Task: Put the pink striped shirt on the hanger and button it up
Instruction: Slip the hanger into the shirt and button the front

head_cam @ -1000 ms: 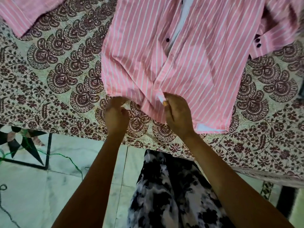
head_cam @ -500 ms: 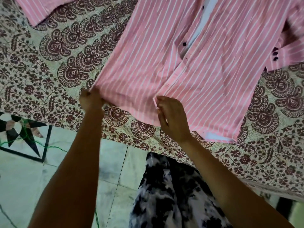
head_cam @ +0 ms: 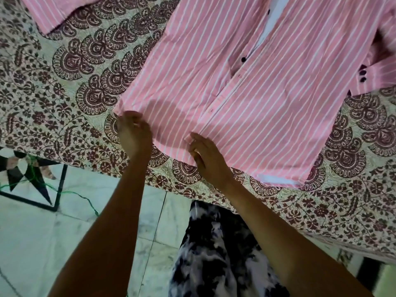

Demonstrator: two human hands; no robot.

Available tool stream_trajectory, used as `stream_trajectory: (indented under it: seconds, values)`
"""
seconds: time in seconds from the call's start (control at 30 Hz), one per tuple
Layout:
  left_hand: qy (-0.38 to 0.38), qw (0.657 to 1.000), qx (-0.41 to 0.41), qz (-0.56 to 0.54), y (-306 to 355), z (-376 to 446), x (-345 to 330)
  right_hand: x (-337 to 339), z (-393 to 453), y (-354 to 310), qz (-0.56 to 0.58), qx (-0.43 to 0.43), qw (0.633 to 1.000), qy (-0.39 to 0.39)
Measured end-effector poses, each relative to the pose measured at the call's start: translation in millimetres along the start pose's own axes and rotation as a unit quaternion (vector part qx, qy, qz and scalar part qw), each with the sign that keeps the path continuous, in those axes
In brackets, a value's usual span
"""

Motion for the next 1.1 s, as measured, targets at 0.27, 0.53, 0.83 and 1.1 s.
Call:
stream_trajectory:
  seconds: [0.27, 0.53, 0.83, 1.1]
  values:
    - [-0.226, 0.968, -0.109, 0.016, 48, -72, -56, 54, -69, 44, -0.208, -0.164, 0.952, 0.152]
    - [-0.424, 0.885, 0.016, -0.190, 59, -62, -30, 79, -78, 56, -0.297, -0.121, 0.944, 0.079]
    - [-0.475, 0.878, 0.008, -0.054, 17, -72, -13, 105, -106, 56, -0.263, -0.064, 0.953, 0.138]
    - [-0.389, 0.920, -0.030, 0.032, 5, -74, -28, 132, -142, 99, -0.394, -0.287, 0.866, 0.115]
Point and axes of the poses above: each hand's wrist, its own z-axis towards the middle knuckle, its own x-axis out of the back of the hand, y = z × x, the point moved 3 cm from there along z, towards the middle knuckle, and after that the axes turned 4 degrees about z, right-handed, at the moved point
